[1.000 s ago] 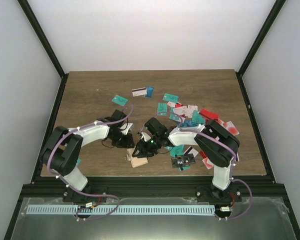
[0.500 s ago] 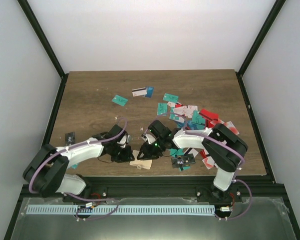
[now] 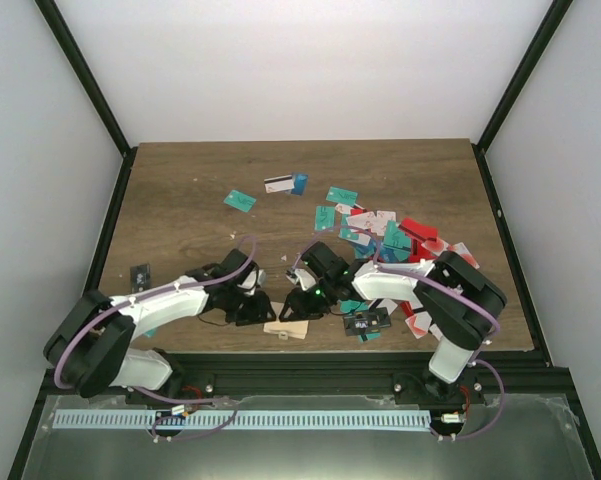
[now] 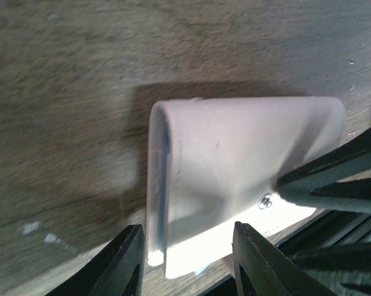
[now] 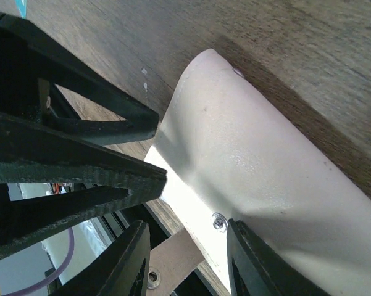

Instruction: Put the credit cards into the card holder

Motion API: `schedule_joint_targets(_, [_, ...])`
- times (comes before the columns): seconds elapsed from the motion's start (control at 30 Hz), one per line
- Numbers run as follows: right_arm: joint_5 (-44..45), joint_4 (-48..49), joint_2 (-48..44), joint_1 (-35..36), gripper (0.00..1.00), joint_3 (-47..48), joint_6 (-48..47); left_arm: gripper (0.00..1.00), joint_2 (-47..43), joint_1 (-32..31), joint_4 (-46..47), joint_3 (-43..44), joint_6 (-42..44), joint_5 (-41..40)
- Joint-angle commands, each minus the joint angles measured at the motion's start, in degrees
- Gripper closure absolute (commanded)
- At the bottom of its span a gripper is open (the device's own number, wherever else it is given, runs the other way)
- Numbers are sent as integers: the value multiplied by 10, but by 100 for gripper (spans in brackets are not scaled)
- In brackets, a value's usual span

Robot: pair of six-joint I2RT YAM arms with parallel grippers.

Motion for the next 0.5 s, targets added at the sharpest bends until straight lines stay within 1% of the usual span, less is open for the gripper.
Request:
schedule_joint_targets(0.0, [-12,0,-15,0,63,-6,-22,59,34,-8,17,23,26,11])
schedule_joint_targets(0.13, [-18,4,-22,0,63,-5,-30,61,72,-21,12,32,43,2])
schedule_joint_targets(0.33, [-31,4,-36,0,64,-5,-46,76,101,-35,2,35,50,-18])
schedule_joint_targets(0.47, [-22,-24,-62,0,66,-4,-69,80,102,-42,-14,36,55,-36])
